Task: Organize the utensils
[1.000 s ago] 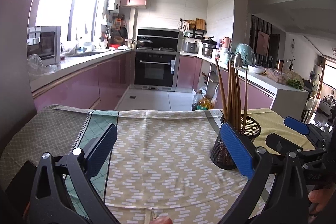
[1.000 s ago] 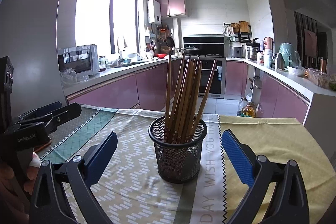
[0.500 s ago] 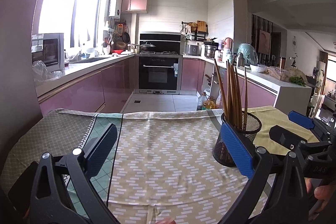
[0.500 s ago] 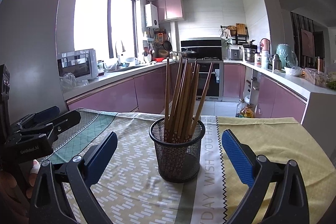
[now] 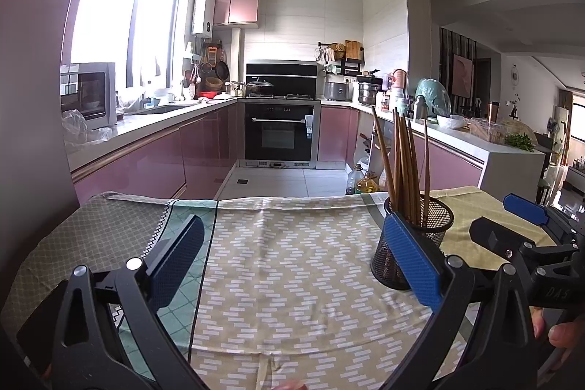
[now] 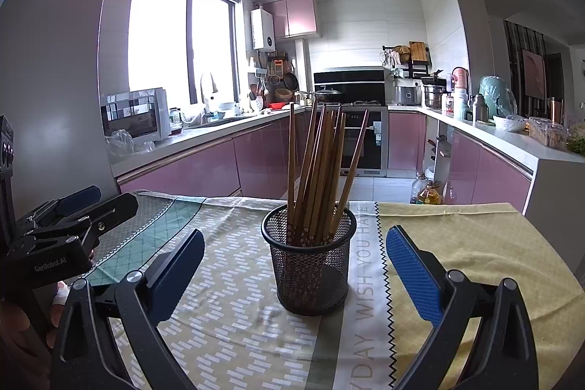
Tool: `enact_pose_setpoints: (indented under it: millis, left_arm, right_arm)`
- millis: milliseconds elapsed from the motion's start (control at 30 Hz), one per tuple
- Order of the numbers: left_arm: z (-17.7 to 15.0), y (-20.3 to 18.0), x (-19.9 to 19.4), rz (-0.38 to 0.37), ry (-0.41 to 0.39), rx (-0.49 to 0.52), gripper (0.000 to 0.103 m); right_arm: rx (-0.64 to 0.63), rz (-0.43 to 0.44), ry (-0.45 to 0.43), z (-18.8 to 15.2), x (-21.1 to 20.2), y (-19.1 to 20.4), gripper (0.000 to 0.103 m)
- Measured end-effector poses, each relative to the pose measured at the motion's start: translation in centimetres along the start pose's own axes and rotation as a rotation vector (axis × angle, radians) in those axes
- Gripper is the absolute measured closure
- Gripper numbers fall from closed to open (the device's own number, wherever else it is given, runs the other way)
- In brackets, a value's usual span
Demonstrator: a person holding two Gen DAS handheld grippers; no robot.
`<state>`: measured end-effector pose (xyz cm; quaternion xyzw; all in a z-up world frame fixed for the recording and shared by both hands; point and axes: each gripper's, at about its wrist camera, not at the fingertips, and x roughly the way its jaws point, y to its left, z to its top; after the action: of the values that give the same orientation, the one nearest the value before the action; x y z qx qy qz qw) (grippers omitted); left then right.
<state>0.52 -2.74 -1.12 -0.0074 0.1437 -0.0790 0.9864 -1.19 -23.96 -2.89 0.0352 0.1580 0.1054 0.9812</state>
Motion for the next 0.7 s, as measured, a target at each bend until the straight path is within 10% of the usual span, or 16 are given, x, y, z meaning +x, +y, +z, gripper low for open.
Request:
enact_pose_setpoints:
  millis: [700]
  left_arm:
    - [-0.13,0.13,-0.43,0.008,-0.006,0.000,0.006]
  right_arm:
    - [0.000,0.003,-0.003,0.22,-0.62,0.43,0.007]
